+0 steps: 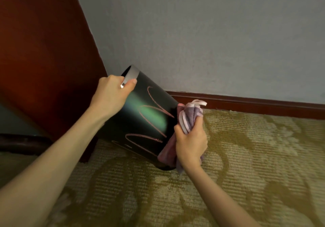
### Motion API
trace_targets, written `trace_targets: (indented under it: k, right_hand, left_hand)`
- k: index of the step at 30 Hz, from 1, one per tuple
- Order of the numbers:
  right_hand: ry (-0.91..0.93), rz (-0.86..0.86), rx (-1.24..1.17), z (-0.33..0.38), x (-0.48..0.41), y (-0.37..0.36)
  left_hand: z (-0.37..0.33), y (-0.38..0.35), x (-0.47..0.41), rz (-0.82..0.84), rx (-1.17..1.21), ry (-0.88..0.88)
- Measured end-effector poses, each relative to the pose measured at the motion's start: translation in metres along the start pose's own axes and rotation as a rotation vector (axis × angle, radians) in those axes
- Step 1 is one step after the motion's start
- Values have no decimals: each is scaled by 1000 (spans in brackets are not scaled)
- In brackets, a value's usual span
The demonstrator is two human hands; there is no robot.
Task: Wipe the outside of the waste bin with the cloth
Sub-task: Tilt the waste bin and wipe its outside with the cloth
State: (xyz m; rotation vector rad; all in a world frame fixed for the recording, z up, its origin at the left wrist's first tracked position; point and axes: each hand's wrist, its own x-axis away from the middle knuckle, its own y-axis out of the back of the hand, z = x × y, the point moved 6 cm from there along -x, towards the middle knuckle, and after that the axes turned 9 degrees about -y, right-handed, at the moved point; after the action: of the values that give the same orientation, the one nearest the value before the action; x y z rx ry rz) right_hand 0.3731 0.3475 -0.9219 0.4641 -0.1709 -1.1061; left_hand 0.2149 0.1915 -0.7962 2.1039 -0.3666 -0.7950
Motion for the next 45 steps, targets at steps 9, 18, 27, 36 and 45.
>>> trace_targets:
  k: [9, 18, 27, 36, 45]
  right_hand:
    - [-114, 152, 141, 6, -70, -9]
    - [-350, 240, 124, -14, -109, -15]
    - [-478, -45, -36, -60, -65, 23]
    - [-342, -47, -142, -29, -6, 20]
    - [-184, 18, -202, 10, 3, 13]
  left_hand:
    - [0, 3, 14, -12, 23, -75]
    - [-23, -12, 4, 17, 53, -104]
    - [-60, -41, -20, 107, 48, -111]
    - [-43, -40, -35, 72, -77, -79]
    - [-31, -34, -32, 84, -49, -168]
